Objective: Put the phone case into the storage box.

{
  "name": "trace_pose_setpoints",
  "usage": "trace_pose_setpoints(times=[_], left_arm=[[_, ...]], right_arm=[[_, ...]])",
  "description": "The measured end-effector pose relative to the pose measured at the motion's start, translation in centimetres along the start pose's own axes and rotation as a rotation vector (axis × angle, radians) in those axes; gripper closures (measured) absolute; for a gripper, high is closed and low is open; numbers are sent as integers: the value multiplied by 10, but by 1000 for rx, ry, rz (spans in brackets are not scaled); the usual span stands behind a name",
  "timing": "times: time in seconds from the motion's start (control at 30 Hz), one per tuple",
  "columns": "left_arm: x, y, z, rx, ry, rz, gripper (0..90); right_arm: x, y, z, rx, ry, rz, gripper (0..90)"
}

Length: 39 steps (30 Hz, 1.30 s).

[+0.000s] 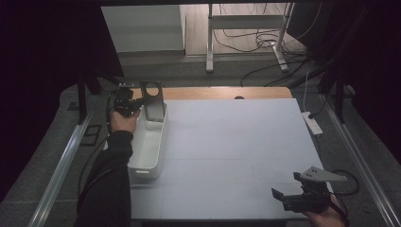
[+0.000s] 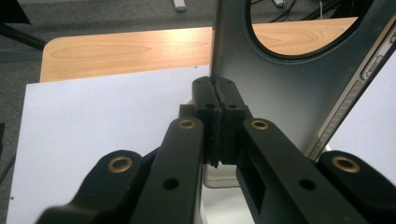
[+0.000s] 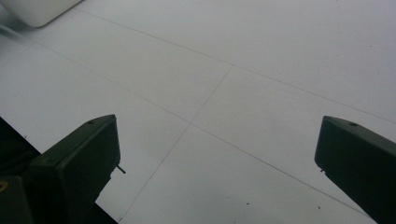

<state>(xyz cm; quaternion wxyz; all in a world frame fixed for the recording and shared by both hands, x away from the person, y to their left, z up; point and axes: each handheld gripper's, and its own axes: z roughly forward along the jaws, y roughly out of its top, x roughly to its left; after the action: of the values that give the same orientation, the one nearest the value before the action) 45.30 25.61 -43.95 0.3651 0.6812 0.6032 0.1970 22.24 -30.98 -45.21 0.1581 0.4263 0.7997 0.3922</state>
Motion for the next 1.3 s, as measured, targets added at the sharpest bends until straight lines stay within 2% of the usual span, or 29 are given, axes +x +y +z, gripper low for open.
trace_pose_setpoints(times=[0.53, 0.6, 0.67, 0.9, 1.3], left_arm=[[2, -12, 11, 30, -2, -14, 882], [1, -12, 12, 26, -3, -9, 855], [1, -11, 12, 22, -10, -5, 790], [0, -7, 8, 29, -14, 11, 758], [3, -6, 2, 35, -20, 27, 654]], right_arm=[[0, 0, 0, 1, 2, 0, 3], [0, 0, 0, 3, 1, -2, 3], [0, 0, 0, 3, 2, -2, 3], [0, 0, 0, 1, 4, -5, 4], [1, 0, 0, 1, 3, -6, 3]])
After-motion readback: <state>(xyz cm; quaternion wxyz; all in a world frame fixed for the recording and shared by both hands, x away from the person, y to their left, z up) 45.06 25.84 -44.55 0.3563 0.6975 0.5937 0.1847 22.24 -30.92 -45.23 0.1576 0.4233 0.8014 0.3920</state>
